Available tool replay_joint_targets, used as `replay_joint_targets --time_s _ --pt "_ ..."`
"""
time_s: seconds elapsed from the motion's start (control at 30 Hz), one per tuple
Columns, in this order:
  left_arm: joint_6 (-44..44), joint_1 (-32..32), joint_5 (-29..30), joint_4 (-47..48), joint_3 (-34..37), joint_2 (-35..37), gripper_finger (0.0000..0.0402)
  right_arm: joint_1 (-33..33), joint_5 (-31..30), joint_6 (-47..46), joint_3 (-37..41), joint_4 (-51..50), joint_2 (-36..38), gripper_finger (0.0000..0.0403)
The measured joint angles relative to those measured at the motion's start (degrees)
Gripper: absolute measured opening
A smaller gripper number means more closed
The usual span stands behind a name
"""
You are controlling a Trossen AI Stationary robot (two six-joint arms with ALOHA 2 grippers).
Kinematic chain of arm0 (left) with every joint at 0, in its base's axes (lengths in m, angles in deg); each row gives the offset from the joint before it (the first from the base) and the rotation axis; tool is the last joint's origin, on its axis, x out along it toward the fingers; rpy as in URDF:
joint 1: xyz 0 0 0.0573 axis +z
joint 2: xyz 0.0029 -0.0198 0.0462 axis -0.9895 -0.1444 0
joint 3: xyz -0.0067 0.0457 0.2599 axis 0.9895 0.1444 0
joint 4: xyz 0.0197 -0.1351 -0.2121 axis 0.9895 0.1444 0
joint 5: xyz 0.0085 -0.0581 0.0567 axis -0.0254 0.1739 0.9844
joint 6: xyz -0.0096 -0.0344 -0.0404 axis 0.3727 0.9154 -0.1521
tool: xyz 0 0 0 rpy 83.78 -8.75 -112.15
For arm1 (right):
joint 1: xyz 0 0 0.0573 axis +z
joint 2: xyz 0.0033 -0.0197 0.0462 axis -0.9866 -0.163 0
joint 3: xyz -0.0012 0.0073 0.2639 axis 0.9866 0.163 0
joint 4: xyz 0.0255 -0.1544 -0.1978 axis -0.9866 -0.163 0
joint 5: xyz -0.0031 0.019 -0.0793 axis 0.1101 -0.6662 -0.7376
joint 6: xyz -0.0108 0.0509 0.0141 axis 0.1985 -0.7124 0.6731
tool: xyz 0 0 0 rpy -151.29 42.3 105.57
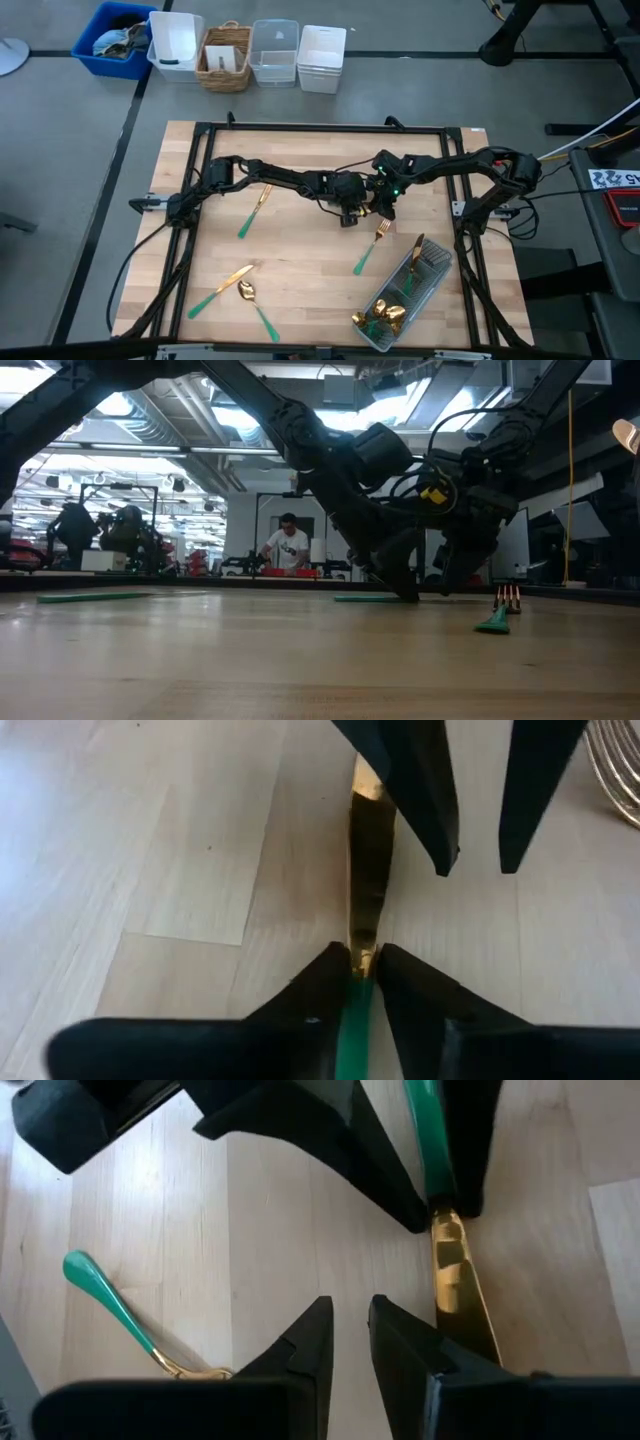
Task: Sort silverware
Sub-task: Put the top right table knife into the utensil organizer
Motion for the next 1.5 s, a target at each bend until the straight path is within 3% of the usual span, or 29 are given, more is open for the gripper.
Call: replay_joint_targets --time_s 0.17,0.4,0.8,0.97,1.5 --pt "0.4 0.0 0.0 0.0 0.0 0.0 0.0016 0.0 -0.2 0.0 0.0 0.0 0.0 0.0069" --pt "3.6 0.3 -2.2 0.0 0.1 0.0 0.0032 0.0 -2.8 2.0 0.0 0.1 0.0 0.0069" --pt "15.2 4.2 -19.0 0.5 0.1 -0.2 0.0026 0.0 -3.0 2.8 0.0 0.5 0.0 0.0069" --pt "16.7 5.5 -22.5 0.9 0.1 -0.2 0.0021 0.0 -2.9 3.0 -0.1 1.4 0.0 0.0069" --pt "12.1 6.2 -23.9 0.9 0.2 0.1 0.0007 0.0 -2.8 3.0 -0.1 2.8 0.2 0.0069"
